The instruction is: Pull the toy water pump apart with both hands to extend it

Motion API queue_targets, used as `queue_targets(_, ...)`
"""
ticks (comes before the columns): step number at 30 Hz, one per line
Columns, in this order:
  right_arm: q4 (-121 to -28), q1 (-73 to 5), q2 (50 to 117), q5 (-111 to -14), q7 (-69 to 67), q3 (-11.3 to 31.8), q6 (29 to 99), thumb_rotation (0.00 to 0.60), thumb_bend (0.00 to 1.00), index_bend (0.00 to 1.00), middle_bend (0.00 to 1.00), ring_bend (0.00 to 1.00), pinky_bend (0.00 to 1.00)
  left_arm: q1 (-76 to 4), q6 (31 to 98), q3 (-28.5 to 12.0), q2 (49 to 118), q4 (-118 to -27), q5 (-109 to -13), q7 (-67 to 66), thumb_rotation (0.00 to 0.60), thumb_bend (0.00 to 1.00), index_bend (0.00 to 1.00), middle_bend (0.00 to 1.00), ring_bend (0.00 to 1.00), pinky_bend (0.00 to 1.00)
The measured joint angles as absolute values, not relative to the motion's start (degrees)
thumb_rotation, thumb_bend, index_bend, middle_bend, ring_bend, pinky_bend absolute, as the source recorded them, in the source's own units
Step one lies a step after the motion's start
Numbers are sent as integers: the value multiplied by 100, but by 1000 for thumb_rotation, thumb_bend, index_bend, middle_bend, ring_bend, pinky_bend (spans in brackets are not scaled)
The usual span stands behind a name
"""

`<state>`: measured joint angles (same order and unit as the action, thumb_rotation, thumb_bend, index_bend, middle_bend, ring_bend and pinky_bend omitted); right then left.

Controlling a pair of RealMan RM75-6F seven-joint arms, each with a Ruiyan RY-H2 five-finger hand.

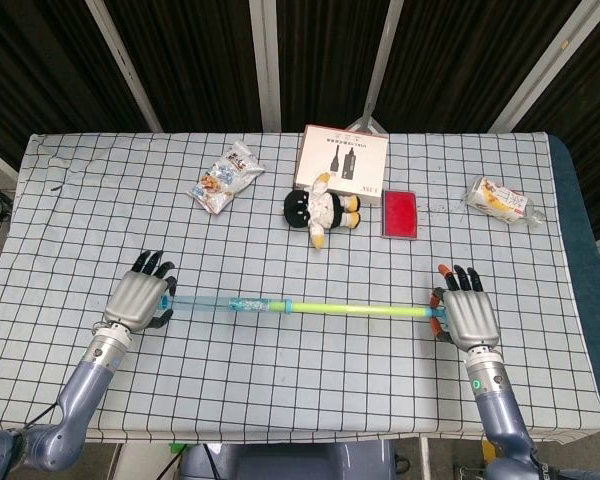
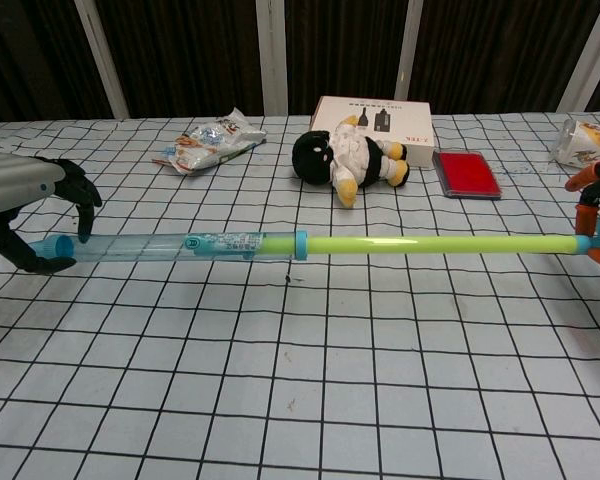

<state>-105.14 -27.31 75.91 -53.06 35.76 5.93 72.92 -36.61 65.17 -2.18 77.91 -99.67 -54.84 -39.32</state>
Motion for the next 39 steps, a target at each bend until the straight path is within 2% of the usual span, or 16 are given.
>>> queue_targets(22, -10395, -2714, 7446, -5216, 3503, 645, 7218, 600, 506, 631, 154, 0, 0, -3598, 6507, -187, 7766, -9897, -5568, -3840, 600, 567, 590, 157, 0, 0)
queue_targets(25, -10387, -2707, 7420, -5215, 3477, 643, 7198, 600, 506, 622, 154, 0, 0, -3594, 6498, -188, 7769, -9899, -5578, -3824, 600, 535, 536, 133, 0, 0)
queue_targets(28, -10387, -2700, 7402, -5202, 3477, 626, 7175, 600, 505, 543, 151, 0, 0, -3598, 6487, -186, 7778, -9914, -5583, -3839, 600, 419, 433, 99, 0, 0)
queue_targets(30, -10400, -2699, 7382, -5180, 3498, 607, 7152, 600, 505, 418, 112, 0, 0, -3600, 6479, -179, 7779, -9935, -5576, -3860, 600, 323, 373, 79, 0, 0)
queue_targets(32, -10415, -2695, 7356, -5164, 3514, 593, 7140, 600, 506, 187, 29, 0, 0, -3600, 6475, -175, 7776, -9965, -5565, -3874, 600, 221, 262, 63, 0, 0)
queue_targets(34, -10419, -2691, 7334, -5139, 3551, 578, 7138, 600, 506, 52, 1, 0, 0, -3595, 6474, -170, 7767, -9980, -5553, -3883, 600, 179, 200, 59, 0, 0)
queue_targets(36, -10422, -2689, 7311, -5109, 3597, 563, 7138, 600, 500, 1, 0, 0, 0, -3584, 6478, -167, 7754, -9998, -5532, -3881, 600, 167, 178, 57, 0, 0)
queue_targets(39, -10429, -2687, 7265, -5018, 3726, 545, 7164, 600, 496, 0, 0, 0, 0, -3559, 6481, -157, 7706, -10050, -5512, -3854, 600, 166, 172, 54, 0, 0)
